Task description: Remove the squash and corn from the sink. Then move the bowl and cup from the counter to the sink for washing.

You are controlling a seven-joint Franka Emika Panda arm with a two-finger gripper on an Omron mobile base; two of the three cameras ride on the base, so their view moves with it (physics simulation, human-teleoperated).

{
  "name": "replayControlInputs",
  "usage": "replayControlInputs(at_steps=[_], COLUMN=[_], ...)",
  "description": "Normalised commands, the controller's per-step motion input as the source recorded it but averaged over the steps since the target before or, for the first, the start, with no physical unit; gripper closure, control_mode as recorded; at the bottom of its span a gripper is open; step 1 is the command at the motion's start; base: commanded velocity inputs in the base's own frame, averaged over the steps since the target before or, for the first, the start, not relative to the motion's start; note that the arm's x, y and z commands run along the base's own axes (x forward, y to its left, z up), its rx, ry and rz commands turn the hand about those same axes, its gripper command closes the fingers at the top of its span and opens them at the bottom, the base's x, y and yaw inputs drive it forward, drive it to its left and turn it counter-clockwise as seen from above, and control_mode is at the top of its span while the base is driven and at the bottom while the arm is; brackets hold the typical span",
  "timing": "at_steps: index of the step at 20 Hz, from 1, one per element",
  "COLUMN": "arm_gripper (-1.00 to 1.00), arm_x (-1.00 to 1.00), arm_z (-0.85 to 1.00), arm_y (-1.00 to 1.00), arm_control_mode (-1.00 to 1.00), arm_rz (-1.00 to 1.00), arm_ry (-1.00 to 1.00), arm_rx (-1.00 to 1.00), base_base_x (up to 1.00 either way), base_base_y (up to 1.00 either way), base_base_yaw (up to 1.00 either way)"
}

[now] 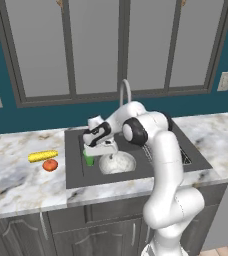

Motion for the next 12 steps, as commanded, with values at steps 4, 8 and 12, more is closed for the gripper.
replayControlInputs(at_steps=[4,8,12], arm_gripper=[-1.00,-1.00,-1.00], arm_x=[-0.11,-0.12,-0.13], arm_z=[0.27,0.28,0.27], arm_y=[-0.05,-0.04,-0.05], arm_control_mode=[-1.00,-1.00,-1.00], arm_rz=[0.00,0.00,0.00], arm_ry=[-0.04,-0.06,-0.06], arm_rx=[0.00,0.01,0.04], base_base_x=[0.00,0.00,0.00], base_base_y=[0.00,0.00,0.00], base_base_yaw=[0.00,0.00,0.00])
